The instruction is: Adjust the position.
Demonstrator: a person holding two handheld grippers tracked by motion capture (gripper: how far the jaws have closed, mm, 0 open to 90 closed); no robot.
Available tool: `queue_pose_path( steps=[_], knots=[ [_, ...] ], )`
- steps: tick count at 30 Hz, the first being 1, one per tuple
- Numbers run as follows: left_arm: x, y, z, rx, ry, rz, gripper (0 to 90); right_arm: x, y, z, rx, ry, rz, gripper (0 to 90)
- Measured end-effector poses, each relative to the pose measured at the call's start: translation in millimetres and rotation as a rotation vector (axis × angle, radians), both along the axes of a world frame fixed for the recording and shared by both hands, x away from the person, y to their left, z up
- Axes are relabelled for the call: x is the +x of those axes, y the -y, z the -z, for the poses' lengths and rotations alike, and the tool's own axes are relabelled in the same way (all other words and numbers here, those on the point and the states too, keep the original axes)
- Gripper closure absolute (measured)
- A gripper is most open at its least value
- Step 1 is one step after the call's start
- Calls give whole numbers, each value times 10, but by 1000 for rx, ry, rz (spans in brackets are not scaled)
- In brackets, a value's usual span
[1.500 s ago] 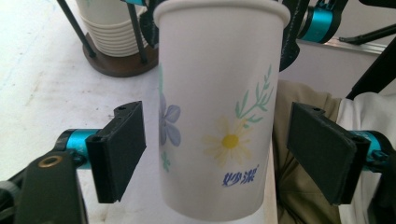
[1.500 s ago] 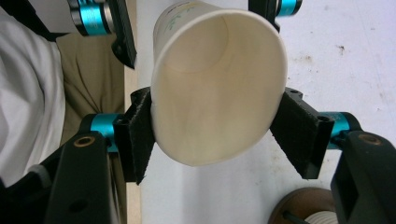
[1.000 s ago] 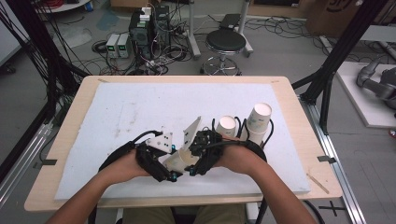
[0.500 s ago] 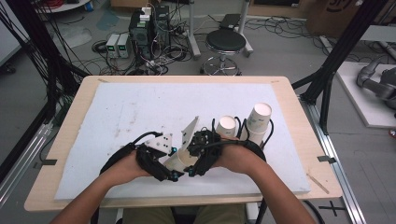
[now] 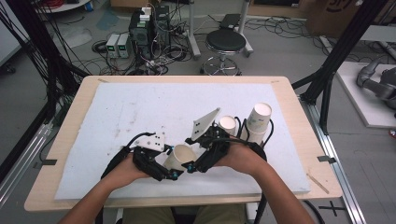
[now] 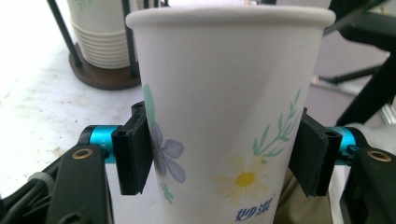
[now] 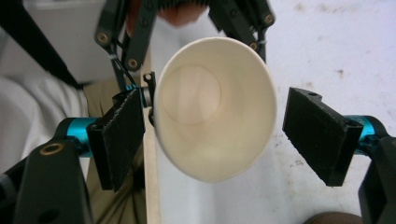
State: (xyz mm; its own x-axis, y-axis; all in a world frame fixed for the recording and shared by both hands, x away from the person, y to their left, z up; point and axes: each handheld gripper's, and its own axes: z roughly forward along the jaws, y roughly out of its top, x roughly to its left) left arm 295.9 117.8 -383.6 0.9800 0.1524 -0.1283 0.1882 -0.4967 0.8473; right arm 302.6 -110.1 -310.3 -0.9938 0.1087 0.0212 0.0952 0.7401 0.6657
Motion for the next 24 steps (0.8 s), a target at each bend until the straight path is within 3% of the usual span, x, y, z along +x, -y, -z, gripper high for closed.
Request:
queue_pose_path(
  steps=[1,3,4,7,12,13,16,17,24],
  knots=[
    [0,0,0,0,0,0,319,0,0,0,0,0,0,216],
    [6,-47,43,-50,3,-35,317,-1,105,-1,63,-2,33,216],
    [6,-47,43,-50,3,-35,315,-2,133,2,75,2,44,216],
    [14,-123,97,-108,16,-89,310,-16,259,29,123,5,86,216],
    [33,-226,145,-159,29,-145,302,-57,506,97,198,17,168,216],
    [45,-297,173,-193,37,-180,302,-66,556,109,219,22,186,216],
    [54,-350,194,-218,47,-213,302,-112,695,134,285,31,231,217],
    [64,-409,214,-246,55,-244,302,-128,737,146,300,38,243,217],
    [77,-552,243,-300,81,-323,301,-195,987,248,360,65,322,217]
  ],
)
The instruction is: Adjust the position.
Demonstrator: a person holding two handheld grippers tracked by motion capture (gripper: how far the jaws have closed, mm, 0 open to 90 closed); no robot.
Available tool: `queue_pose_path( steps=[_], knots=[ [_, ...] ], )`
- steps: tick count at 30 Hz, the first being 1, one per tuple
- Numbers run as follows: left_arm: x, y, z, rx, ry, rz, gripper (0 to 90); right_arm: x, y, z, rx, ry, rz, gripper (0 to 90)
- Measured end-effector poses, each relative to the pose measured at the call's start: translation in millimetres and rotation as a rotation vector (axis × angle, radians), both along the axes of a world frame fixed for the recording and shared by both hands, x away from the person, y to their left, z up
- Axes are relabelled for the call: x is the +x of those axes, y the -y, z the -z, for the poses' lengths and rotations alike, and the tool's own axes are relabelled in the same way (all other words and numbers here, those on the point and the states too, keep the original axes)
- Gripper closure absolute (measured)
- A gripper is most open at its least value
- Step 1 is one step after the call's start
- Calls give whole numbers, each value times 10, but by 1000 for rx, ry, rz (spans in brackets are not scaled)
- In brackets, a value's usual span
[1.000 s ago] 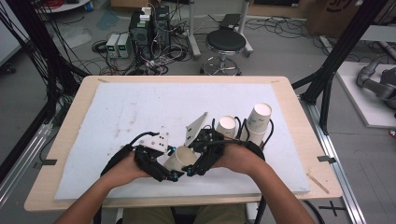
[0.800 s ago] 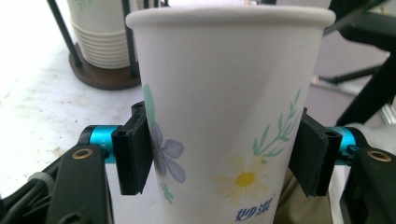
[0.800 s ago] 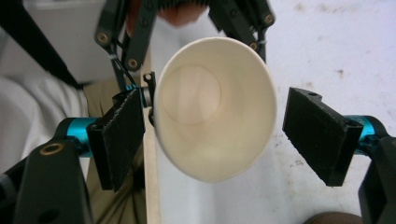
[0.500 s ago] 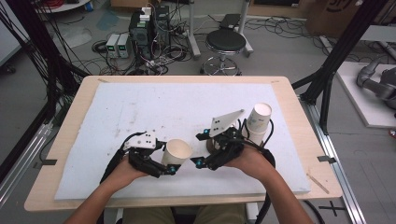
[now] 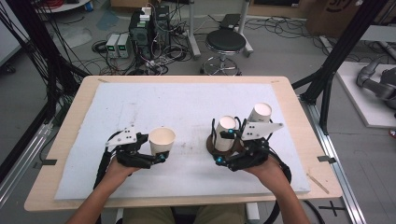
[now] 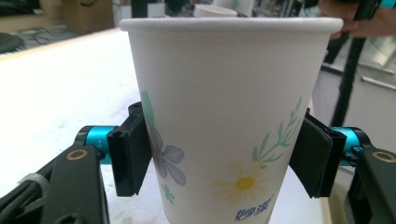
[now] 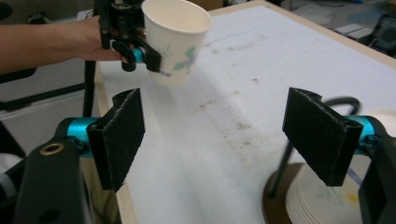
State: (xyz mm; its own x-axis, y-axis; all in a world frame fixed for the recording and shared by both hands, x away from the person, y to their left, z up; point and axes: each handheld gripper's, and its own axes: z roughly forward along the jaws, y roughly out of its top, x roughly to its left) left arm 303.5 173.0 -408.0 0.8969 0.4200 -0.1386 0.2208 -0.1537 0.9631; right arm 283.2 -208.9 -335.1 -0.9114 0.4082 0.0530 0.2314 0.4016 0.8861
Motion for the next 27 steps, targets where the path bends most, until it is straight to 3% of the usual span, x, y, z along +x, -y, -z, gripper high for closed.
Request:
queue_pose_path(
  steps=[1,5,6,14,27],
  knots=[
    [2,-43,0,-15,6,-15,301,-29,91,48,7,15,41,217],
    [5,-102,1,-38,15,-35,301,-76,196,123,27,23,78,217],
    [8,-138,-2,-50,19,-45,301,-97,275,197,25,26,110,217],
    [-16,-257,1,-124,51,-93,301,-158,492,419,26,4,181,217],
    [-11,-403,52,-115,87,-167,299,-165,651,476,36,8,251,217]
  ],
)
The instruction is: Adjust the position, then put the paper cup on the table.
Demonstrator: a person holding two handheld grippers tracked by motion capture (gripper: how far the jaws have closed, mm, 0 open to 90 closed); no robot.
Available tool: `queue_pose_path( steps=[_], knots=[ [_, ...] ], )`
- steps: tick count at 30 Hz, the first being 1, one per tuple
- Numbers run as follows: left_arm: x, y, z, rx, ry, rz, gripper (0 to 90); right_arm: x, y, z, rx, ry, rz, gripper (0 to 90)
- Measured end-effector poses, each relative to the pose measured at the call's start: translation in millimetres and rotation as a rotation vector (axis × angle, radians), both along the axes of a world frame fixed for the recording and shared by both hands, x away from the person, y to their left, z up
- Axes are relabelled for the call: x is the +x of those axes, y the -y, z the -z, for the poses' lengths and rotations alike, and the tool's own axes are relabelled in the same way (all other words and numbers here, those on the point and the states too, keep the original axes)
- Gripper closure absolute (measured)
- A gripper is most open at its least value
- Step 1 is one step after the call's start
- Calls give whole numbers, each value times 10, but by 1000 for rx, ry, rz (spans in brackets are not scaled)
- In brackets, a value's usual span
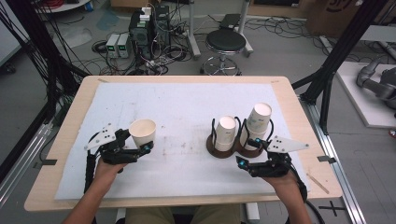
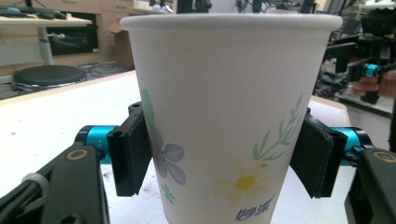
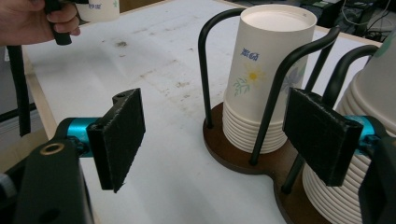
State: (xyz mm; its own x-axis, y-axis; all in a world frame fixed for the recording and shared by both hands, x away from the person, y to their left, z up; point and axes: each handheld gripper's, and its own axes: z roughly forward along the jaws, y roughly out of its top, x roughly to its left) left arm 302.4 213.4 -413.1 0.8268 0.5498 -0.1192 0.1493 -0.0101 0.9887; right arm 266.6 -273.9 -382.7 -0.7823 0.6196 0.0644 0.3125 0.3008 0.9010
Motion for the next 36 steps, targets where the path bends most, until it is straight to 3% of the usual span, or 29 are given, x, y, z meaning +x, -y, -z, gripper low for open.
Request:
queue_pose_path(
  steps=[14,19,22,26,29,31,36],
  knots=[
    [30,-98,-12,-19,39,-44,305,-40,31,10,-1,13,3,217],
    [93,-135,9,-17,47,-81,306,-42,18,30,-3,3,1,217],
    [158,-153,39,-22,34,-117,305,-32,7,40,-9,3,-2,217],
    [308,-175,125,19,13,-179,307,-14,-16,39,-14,7,-9,218],
    [427,-172,199,22,-10,-212,313,-19,-33,31,-14,11,-14,218],
    [451,-169,217,22,-18,-220,314,-23,-39,29,-15,9,-19,218],
    [630,-50,277,84,-45,-239,313,-21,-38,39,-18,10,-21,218]
  ],
)
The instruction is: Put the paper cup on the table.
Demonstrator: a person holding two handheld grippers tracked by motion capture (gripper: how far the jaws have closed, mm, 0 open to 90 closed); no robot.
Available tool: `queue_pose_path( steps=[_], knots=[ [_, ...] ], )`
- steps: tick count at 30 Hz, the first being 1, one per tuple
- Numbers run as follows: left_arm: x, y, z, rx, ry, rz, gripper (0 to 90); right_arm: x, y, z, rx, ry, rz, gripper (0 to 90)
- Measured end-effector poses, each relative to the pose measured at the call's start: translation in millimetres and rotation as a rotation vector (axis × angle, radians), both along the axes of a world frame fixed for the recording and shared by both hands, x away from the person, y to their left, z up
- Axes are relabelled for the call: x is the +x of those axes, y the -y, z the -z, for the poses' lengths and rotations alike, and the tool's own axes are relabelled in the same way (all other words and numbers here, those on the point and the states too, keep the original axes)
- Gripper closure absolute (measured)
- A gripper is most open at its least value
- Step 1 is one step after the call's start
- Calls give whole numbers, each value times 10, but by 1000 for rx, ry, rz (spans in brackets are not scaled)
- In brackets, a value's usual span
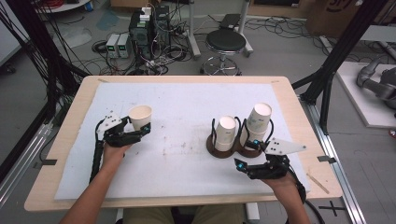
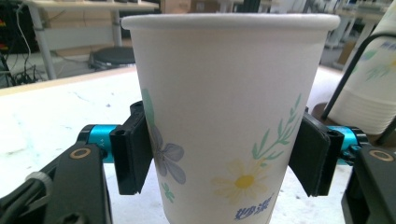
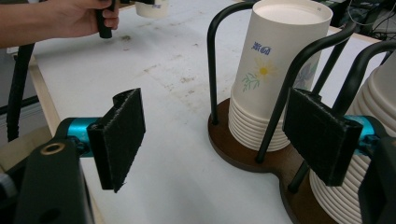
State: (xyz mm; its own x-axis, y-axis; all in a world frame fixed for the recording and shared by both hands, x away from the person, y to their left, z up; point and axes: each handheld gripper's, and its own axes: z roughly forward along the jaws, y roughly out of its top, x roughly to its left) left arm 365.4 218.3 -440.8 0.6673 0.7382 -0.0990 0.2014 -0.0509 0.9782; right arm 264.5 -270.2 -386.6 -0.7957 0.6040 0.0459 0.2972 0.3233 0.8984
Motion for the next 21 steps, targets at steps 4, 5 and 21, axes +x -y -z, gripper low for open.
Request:
queue_pose_path(
  steps=[4,5,21],
  knots=[
    [77,68,98,63,-57,-7,314,1,-5,8,-4,-1,-7,218],
    [77,68,98,63,-57,-7,312,-4,-7,5,-5,-6,-7,218],
    [92,187,82,274,-218,-66,320,-10,-21,-2,-4,-9,-20,219]
  ],
)
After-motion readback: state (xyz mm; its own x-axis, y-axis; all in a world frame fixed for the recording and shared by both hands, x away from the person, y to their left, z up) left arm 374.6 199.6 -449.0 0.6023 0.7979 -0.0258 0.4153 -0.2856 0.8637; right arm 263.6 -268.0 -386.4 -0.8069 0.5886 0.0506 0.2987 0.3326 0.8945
